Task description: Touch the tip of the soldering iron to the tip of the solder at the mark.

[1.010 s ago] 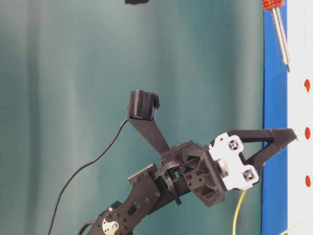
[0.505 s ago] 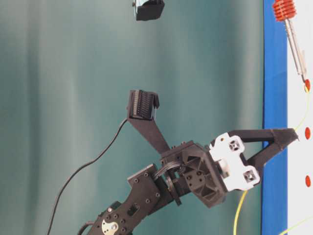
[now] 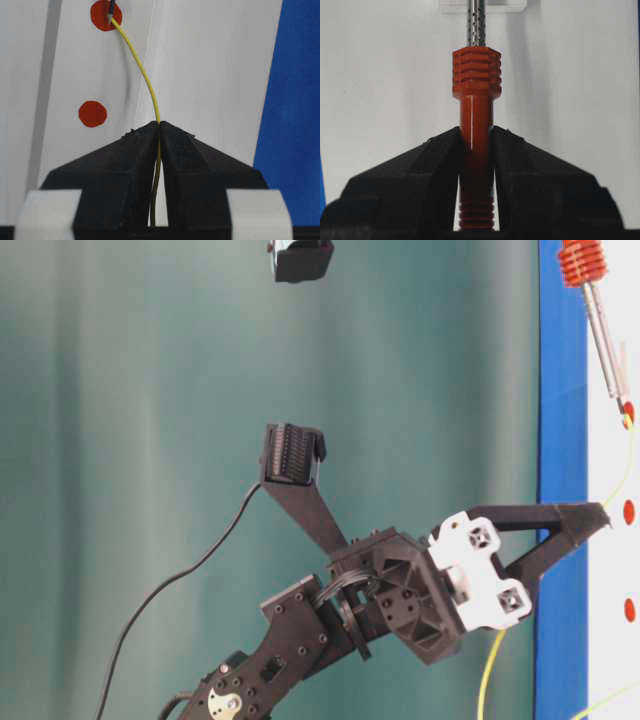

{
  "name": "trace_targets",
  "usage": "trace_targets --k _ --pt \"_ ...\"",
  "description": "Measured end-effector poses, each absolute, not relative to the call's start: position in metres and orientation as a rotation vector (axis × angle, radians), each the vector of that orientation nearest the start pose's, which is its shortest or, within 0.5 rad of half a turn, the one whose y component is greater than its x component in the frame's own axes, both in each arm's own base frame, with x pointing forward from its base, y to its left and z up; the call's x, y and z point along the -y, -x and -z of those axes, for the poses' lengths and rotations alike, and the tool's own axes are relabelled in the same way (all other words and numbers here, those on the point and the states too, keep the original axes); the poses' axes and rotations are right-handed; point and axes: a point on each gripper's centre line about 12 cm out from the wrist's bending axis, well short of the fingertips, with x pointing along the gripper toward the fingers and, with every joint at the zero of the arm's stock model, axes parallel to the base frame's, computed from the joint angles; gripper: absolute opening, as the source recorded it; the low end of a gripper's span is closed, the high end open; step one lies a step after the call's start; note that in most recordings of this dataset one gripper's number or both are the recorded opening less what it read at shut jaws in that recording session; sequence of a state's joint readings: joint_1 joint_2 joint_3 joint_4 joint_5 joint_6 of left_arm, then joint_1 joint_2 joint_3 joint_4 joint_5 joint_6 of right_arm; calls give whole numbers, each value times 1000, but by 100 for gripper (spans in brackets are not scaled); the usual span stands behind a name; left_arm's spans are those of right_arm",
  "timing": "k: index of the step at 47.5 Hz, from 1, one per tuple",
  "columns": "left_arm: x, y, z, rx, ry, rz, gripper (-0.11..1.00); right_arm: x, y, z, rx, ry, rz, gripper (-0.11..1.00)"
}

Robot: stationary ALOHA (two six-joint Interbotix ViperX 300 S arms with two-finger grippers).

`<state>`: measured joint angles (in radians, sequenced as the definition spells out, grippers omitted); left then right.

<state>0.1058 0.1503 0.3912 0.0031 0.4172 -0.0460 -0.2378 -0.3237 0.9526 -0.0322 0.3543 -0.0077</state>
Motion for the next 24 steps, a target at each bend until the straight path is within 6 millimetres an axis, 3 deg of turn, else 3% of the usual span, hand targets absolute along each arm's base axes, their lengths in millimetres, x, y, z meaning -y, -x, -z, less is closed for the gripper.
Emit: trace_targets --k 24 --pt "-45 -426 -163 -956 90 -119 1 65 -263 -149 -998 -79 209 6"
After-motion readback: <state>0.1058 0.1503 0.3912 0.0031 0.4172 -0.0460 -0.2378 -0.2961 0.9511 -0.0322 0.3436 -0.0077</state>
